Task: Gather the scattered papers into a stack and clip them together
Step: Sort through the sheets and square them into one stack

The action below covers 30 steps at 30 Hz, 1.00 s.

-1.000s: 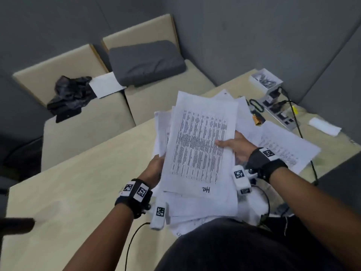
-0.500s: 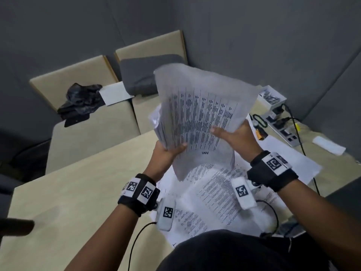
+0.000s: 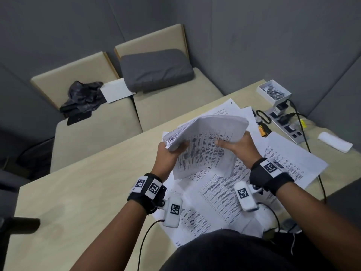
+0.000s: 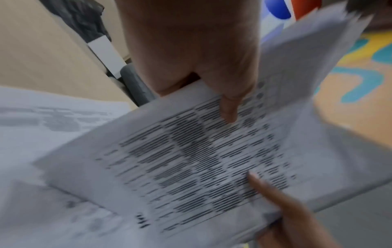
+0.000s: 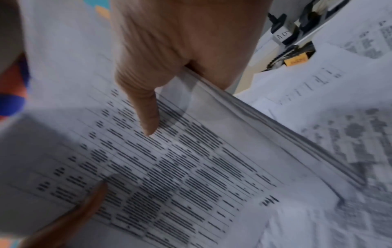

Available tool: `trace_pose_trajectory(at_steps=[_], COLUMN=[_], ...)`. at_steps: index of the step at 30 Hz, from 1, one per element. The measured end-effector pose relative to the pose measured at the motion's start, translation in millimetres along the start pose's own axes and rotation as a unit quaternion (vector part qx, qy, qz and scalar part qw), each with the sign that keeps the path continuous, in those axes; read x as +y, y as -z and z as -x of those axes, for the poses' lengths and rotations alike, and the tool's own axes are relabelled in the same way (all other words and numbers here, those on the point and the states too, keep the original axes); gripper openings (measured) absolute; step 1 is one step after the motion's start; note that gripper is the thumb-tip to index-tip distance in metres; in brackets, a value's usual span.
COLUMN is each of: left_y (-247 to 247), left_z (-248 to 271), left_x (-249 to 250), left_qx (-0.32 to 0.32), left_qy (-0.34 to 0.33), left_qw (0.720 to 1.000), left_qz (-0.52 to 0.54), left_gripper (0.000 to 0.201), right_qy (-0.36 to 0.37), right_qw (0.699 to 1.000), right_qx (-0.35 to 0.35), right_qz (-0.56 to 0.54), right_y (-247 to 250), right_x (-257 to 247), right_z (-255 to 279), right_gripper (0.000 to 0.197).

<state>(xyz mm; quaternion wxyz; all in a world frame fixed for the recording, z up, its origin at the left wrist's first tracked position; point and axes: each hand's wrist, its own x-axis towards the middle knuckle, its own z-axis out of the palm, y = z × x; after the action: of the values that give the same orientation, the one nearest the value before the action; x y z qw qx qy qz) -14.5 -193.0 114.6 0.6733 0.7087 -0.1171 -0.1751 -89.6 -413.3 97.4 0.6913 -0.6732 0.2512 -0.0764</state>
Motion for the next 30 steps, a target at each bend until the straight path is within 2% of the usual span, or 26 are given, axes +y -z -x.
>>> trace_pose_trajectory(at_steps=[2,5,11,14,16,18,19,20,22,23,24,25,27,28,30], left_y=[1,1,-3,-6,-11,-12,-8,-2,15,27,38,51,72,81,97], left_z=[-3,-6,-22,-20,-12,-8,-8,-10,-13,-15,-16,-17,-18,-17,-11], left_x=[-18,-30,-19,-33,-51,-60,-60,-59,-55,-57,-57,-63,-73,-81,-102], left_qx=[0.003,-0.004,0.001,-0.018,-0.048,-0.043,-0.033,-0.027,-0.022,-0.021,-0.018,-0.010,0.015,0.022,0.027], left_qy=[0.029,0.042,-0.005,0.034,0.074,0.080,0.062,0.023,-0.077,-0.101,-0.103,-0.079,0.015,0.073,0.161], left_qw=[0.999,0.999,1.000,0.999,0.989,0.979,0.976,0.970,0.939,0.923,0.914,0.915,0.924,0.928,0.929], left_qz=[-0.015,-0.030,-0.018,-0.038,-0.117,-0.182,-0.209,-0.240,-0.334,-0.371,-0.391,-0.396,-0.381,-0.364,-0.332], left_gripper=[0.022,0.032,0.027,0.023,0.017,0.030,0.037,0.035,0.019,0.028,0.033,0.031,0.023,0.025,0.029], right_qy=[-0.022,-0.041,0.004,-0.037,-0.075,-0.071,-0.060,-0.055,-0.064,-0.078,-0.099,-0.130,-0.214,-0.258,-0.322], right_qw=[0.999,0.999,0.999,0.999,0.996,0.995,0.995,0.994,0.990,0.988,0.982,0.968,0.925,0.909,0.896], right_qx=[-0.018,-0.006,0.037,0.025,0.004,-0.008,-0.018,-0.033,-0.049,-0.028,0.023,0.091,0.198,0.228,0.254], right_qz=[0.021,0.029,0.014,0.012,0.044,0.071,0.081,0.092,0.114,0.127,0.157,0.195,0.241,0.234,0.171], right_y=[-3,-6,-3,-6,-9,-5,-1,7,30,45,59,74,100,109,118], right_x=[18,35,23,37,58,69,69,68,71,76,82,92,110,117,135], right_z=[-1,-9,-19,-21,-17,-16,-15,-15,-15,-14,-11,-8,5,12,22], right_gripper=[0.064,0.083,0.095,0.095,0.083,0.050,0.032,0.020,0.026,0.032,0.037,0.039,0.047,0.054,0.072])
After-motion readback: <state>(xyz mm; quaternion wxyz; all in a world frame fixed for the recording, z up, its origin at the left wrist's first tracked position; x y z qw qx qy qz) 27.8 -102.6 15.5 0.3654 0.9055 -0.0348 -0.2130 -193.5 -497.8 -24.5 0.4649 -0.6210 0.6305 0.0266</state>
